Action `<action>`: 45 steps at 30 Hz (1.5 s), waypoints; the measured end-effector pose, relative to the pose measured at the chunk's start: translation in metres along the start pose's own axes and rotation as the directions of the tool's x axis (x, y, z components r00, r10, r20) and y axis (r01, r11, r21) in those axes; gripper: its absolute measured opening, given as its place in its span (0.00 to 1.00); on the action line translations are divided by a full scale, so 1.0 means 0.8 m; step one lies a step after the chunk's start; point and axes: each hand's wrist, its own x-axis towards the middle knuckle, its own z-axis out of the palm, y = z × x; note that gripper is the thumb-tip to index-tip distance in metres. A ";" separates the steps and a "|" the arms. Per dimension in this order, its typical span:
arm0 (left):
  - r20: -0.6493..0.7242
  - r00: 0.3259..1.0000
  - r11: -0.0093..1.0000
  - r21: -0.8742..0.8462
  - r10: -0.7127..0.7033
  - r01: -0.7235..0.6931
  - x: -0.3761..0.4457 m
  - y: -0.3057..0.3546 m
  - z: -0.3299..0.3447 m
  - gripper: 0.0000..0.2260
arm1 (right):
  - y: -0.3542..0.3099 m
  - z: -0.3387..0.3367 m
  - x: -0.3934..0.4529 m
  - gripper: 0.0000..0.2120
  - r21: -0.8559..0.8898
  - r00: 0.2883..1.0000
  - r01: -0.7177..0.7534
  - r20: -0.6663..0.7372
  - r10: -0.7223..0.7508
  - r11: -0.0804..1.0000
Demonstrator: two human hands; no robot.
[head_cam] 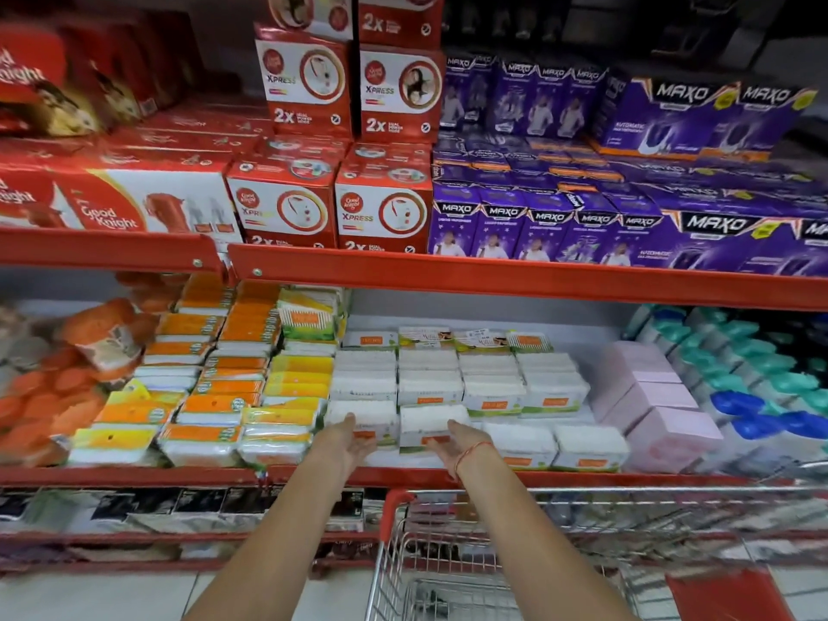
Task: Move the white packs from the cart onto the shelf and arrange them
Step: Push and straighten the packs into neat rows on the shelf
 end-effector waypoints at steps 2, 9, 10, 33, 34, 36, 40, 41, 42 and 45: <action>-0.001 1.000 1.000 0.005 -0.001 0.001 0.004 0.005 0.003 0.23 | -0.005 0.008 0.008 0.18 -0.002 1.000 0.010 -0.013 -0.010 1.000; -0.006 1.000 0.998 0.055 0.013 -0.013 0.010 0.014 0.008 0.21 | -0.004 0.025 0.033 0.16 -0.046 1.000 0.020 -0.013 -0.020 0.999; -0.003 1.000 0.998 0.065 0.025 -0.025 0.010 0.015 0.009 0.21 | -0.005 0.025 0.034 0.16 -0.041 1.000 0.021 -0.007 -0.021 0.999; 0.231 0.941 0.967 0.118 -0.247 0.225 -0.076 -0.159 0.148 0.31 | -0.122 -0.226 0.029 0.21 0.057 0.988 0.130 -0.087 -0.124 0.990; 0.208 0.951 0.971 0.107 -0.230 0.212 -0.074 -0.163 0.155 0.29 | -0.126 -0.228 0.032 0.20 0.044 0.985 0.141 -0.106 -0.136 0.989; 0.167 0.965 0.978 0.092 -0.203 0.190 -0.069 -0.165 0.163 0.26 | -0.131 -0.223 0.036 0.18 -0.001 0.982 0.149 -0.122 -0.148 0.989; 0.099 0.982 0.985 0.077 -0.163 0.156 -0.054 -0.158 0.176 0.24 | -0.141 -0.206 0.051 0.16 -0.059 0.986 0.129 -0.100 -0.135 0.990; 0.083 0.985 0.986 0.077 -0.154 0.147 -0.052 -0.155 0.179 0.24 | -0.144 -0.201 0.056 0.16 -0.062 0.987 0.123 -0.098 -0.129 0.990; 0.072 0.987 0.987 0.080 -0.146 0.141 -0.049 -0.151 0.180 0.23 | -0.145 -0.197 0.057 0.16 -0.066 0.988 0.117 -0.094 -0.123 0.991; 0.061 0.990 0.987 0.107 -0.124 0.117 -0.043 -0.144 0.188 0.23 | -0.151 -0.188 0.066 0.16 -0.072 0.990 0.101 -0.089 -0.107 0.992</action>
